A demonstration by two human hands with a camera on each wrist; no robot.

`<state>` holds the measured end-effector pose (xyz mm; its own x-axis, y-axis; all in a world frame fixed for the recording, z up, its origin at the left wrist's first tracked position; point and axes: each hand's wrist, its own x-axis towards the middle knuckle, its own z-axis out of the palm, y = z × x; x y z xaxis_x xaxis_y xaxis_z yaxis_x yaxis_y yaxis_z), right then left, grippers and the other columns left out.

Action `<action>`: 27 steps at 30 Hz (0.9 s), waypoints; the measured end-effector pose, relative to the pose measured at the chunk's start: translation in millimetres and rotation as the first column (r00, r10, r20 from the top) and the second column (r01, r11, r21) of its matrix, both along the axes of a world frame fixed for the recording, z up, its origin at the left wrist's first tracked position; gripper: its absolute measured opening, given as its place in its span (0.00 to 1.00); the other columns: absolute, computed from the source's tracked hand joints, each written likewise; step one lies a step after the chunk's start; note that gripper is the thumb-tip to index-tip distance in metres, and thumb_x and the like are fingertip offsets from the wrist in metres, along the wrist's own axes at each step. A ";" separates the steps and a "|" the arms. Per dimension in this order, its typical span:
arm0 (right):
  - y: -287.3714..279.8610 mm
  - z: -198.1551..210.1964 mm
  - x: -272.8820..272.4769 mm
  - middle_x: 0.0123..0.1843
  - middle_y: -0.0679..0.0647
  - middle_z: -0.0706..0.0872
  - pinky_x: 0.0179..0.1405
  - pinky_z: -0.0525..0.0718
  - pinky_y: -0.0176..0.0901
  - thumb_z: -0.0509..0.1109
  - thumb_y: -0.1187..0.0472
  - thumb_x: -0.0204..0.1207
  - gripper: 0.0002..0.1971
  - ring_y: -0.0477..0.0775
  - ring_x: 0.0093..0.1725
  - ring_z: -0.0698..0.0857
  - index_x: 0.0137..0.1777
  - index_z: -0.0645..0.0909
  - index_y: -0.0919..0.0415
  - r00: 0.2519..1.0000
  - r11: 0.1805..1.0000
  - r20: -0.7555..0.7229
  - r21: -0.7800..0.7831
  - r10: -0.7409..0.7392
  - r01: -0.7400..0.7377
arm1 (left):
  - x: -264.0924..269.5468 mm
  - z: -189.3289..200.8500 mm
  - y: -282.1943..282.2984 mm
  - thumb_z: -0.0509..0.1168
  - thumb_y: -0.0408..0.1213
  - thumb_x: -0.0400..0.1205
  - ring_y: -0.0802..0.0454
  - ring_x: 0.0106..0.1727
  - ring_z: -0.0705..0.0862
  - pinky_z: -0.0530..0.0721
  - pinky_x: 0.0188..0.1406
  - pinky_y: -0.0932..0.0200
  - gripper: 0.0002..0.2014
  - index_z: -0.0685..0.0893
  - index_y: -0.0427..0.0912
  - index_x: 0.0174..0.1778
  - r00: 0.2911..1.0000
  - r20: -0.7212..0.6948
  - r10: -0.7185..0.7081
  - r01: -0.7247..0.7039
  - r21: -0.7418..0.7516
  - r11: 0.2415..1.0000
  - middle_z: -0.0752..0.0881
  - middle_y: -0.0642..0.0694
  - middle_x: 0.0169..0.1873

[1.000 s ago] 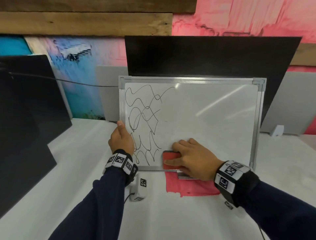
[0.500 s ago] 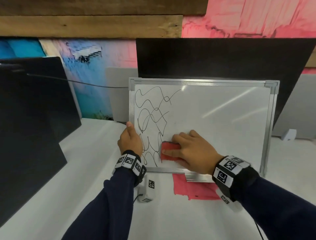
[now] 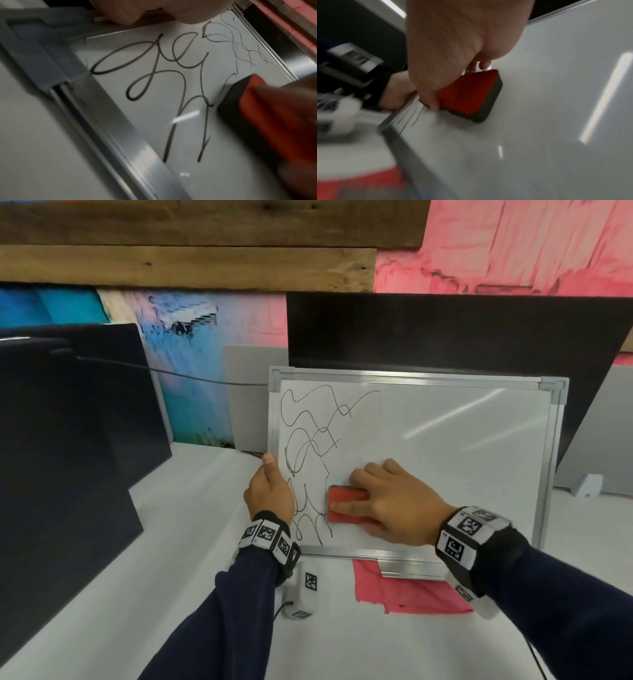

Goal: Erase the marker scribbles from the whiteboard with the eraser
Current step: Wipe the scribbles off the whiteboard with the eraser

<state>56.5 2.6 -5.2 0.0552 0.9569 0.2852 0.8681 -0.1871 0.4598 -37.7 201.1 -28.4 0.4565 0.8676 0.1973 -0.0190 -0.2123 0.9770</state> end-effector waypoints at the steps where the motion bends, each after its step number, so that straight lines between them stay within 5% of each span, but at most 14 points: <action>1: 1.7 9.2 4.7 0.58 0.55 0.77 0.50 0.74 0.55 0.67 0.45 0.78 0.26 0.59 0.53 0.76 0.77 0.75 0.38 0.999 0.996 -0.020 0.087 -0.032 0.034 | 0.0 -0.3 0.4 0.41 0.57 0.89 0.41 0.64 0.78 0.71 0.67 0.52 0.31 0.84 0.40 0.63 1.000 -0.001 -0.002 0.002 0.001 1.000 0.85 0.42 0.50; 5: 8.6 56.4 22.6 0.57 0.62 0.76 0.50 0.79 0.61 0.72 0.48 0.76 0.30 0.63 0.50 0.76 0.79 0.74 0.46 0.955 0.795 -0.222 0.535 -0.195 0.287 | 4.1 -3.3 2.5 0.41 0.59 0.88 0.36 0.64 0.78 0.73 0.67 0.47 0.31 0.85 0.42 0.55 1.000 -0.003 -0.007 0.007 -0.029 1.000 0.86 0.39 0.48; 8: 18.9 58.6 23.5 0.59 0.62 0.74 0.51 0.80 0.60 0.71 0.47 0.77 0.30 0.63 0.52 0.75 0.80 0.72 0.49 0.932 0.725 -0.246 0.587 -0.265 0.361 | 4.1 -1.0 1.6 0.42 0.58 0.88 0.41 0.51 0.80 0.77 0.62 0.49 0.31 0.83 0.40 0.43 1.000 0.010 -0.009 0.009 -0.032 0.999 0.83 0.44 0.35; 12: 34.1 44.3 13.8 0.58 0.62 0.74 0.49 0.78 0.54 0.69 0.47 0.80 0.29 0.62 0.51 0.74 0.80 0.71 0.52 0.926 0.649 -0.307 0.662 -0.220 0.374 | 2.4 0.7 -0.2 0.43 0.57 0.88 0.46 0.51 0.77 0.73 0.61 0.54 0.28 0.84 0.44 0.49 1.000 0.028 0.009 -0.008 -0.049 0.999 0.77 0.55 0.32; 16: 48.4 35.0 -0.2 0.62 0.63 0.76 0.51 0.81 0.60 0.70 0.47 0.80 0.29 0.64 0.53 0.76 0.80 0.72 0.50 0.969 0.819 -0.181 0.522 -0.166 0.237 | -0.2 2.2 -2.3 0.43 0.55 0.89 0.49 0.51 0.74 0.71 0.58 0.56 0.28 0.86 0.44 0.51 1.000 0.016 0.014 -0.013 -0.036 0.999 0.77 0.55 0.35; 19: 39.9 40.9 6.4 0.62 0.61 0.77 0.52 0.76 0.57 0.67 0.44 0.80 0.29 0.62 0.53 0.77 0.81 0.72 0.47 0.983 0.904 -0.095 0.388 -0.157 0.182 | 1.0 1.3 0.0 0.44 0.56 0.89 0.46 0.48 0.77 0.72 0.55 0.56 0.26 0.79 0.49 0.35 1.000 0.011 0.007 -0.007 -0.034 0.999 0.79 0.54 0.33; 24: 23.3 62.4 26.4 0.60 0.61 0.76 0.52 0.78 0.59 0.71 0.46 0.78 0.29 0.63 0.51 0.76 0.79 0.74 0.48 0.956 0.759 -0.204 0.582 -0.213 0.293 | 2.0 -0.3 1.2 0.44 0.56 0.89 0.48 0.43 0.77 0.76 0.55 0.56 0.25 0.76 0.50 0.34 1.000 0.015 0.014 -0.014 -0.020 1.000 0.77 0.54 0.30; 27: 28.6 44.4 14.9 0.61 0.62 0.77 0.50 0.79 0.62 0.71 0.47 0.78 0.29 0.64 0.52 0.76 0.79 0.75 0.49 0.972 0.822 -0.162 0.520 -0.172 0.232 | 2.0 -0.6 -0.3 0.44 0.56 0.89 0.48 0.48 0.76 0.72 0.57 0.56 0.24 0.78 0.51 0.36 1.000 0.004 0.010 -0.010 -0.019 1.000 0.77 0.57 0.33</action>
<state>71.5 31.2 39.2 0.2881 0.6226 0.7275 0.8201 -0.5527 0.1482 -35.7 200.8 -29.0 0.4470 0.8757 0.1825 -0.0212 -0.1936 0.9808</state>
